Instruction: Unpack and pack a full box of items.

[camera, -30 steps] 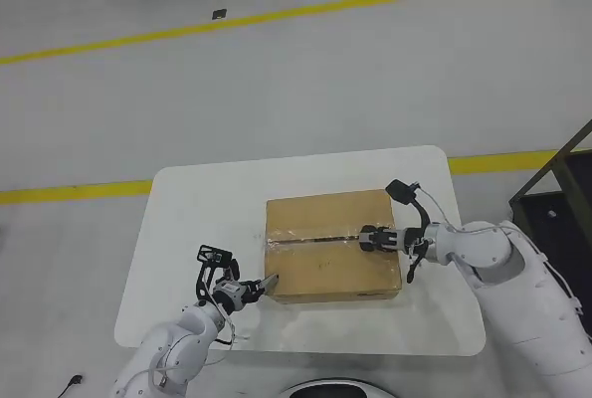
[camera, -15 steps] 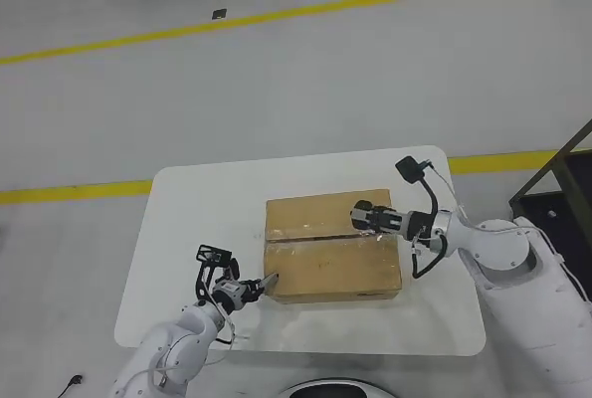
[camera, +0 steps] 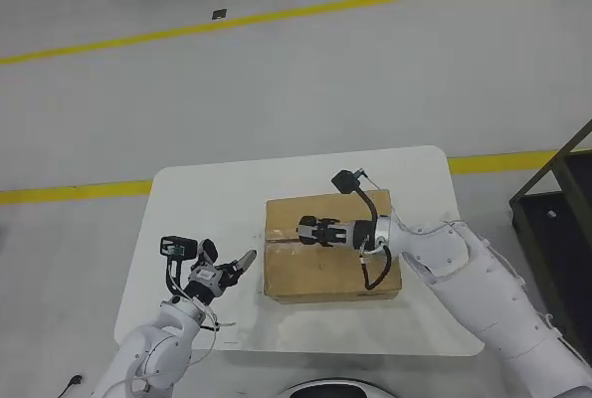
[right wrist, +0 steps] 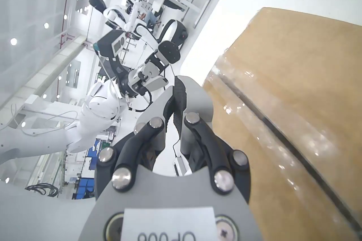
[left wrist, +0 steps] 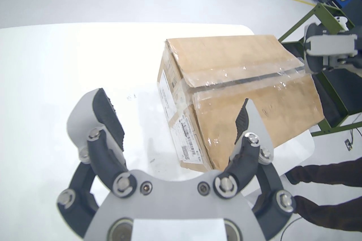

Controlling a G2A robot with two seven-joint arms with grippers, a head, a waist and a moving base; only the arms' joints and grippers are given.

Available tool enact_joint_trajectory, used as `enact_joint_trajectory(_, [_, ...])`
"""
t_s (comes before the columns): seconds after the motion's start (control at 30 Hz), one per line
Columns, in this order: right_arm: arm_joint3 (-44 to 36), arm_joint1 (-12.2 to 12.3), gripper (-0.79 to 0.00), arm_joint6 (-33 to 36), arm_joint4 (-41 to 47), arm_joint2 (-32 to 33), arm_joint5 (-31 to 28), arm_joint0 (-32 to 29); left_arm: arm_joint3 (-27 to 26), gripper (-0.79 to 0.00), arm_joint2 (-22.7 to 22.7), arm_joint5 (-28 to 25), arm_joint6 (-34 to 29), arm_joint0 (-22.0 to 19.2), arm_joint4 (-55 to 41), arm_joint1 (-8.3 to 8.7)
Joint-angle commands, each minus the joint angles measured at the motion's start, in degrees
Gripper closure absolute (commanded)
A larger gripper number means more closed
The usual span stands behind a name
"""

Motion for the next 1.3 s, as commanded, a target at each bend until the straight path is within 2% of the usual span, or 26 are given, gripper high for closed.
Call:
enact_joint_trajectory(0.0, [2.12, -1.00, 0.000, -0.40, -0.91, -2.73, 0.12, 1.54, -0.05, -0.785, -0.09, 0.09, 0.21, 0.03, 0.09, 0.00])
enact_joint_trajectory(0.23, [10.32, -4.16, 0.000, -1.55, -2.67, -8.99, 2.33, 4.99, -0.05, -0.785, -0.09, 0.09, 0.21, 0.03, 0.09, 0.00])
enact_joint_trajectory(0.47, [13.51, -5.54, 0.000, -1.21, -2.46, -9.76, 2.71, 6.32, -0.05, -0.785, -0.09, 0.09, 0.21, 0.03, 0.09, 0.00])
enact_joint_trajectory(0.67, [11.46, -4.53, 0.000, -2.81, -3.75, -5.11, 3.26, 5.76, -0.05, -0.785, -0.09, 0.09, 0.21, 0.03, 0.09, 0.00])
enact_joint_trajectory(0.83, [12.44, -4.53, 0.000, -1.47, -6.73, -5.71, 5.48, 4.26, -0.05, -0.785, -0.09, 0.09, 0.21, 0.03, 0.09, 0.00])
enact_joint_trajectory(1.07, [13.69, -4.94, 0.000, -2.09, -6.45, -4.86, 4.57, 3.90, -0.05, -0.785, -0.09, 0.09, 0.21, 0.03, 0.09, 0.00])
enact_joint_trajectory(1.27, [10.26, -2.89, 0.000, -2.43, -5.54, 2.72, 4.74, 1.17, -0.05, -0.785, -0.09, 0.09, 0.21, 0.03, 0.09, 0.00])
